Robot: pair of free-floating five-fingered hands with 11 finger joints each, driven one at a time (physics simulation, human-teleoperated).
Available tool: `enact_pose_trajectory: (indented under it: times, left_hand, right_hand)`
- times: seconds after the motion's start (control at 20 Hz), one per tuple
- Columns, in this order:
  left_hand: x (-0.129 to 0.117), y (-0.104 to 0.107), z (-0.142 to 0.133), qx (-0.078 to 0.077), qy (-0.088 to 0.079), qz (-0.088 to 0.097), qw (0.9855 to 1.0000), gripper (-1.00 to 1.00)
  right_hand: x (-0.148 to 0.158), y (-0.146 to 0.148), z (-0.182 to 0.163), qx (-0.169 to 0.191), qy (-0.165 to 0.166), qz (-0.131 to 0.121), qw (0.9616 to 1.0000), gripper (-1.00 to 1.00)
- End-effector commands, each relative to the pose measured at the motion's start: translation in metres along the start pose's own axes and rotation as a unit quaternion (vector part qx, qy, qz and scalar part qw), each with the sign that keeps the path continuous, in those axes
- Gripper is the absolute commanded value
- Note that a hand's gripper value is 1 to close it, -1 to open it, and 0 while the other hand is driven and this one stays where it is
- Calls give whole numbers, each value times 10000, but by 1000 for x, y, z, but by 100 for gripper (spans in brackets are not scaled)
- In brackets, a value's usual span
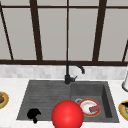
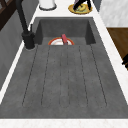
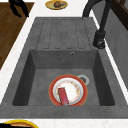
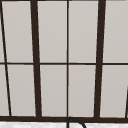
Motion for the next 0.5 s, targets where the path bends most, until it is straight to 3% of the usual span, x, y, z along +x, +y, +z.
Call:
enact_pose_trajectory:
  times: [0.0,0.2,0.35,0.45]
  left_hand:
    - [0,0,0,0,0,0,10000,0]
    - [0,0,0,0,0,0,10000,0]
    - [0,0,0,0,0,0,10000,0]
    - [0,0,0,0,0,0,10000,0]
  right_hand:
    - [-6,16,-16,331,-17,-2,9995,-100]
    - [-18,12,-20,453,-353,-51,9983,-100]
    - [-22,1,-5,440,-622,-293,9967,-100]
    - [-27,-16,9,294,-739,-284,9964,-100]
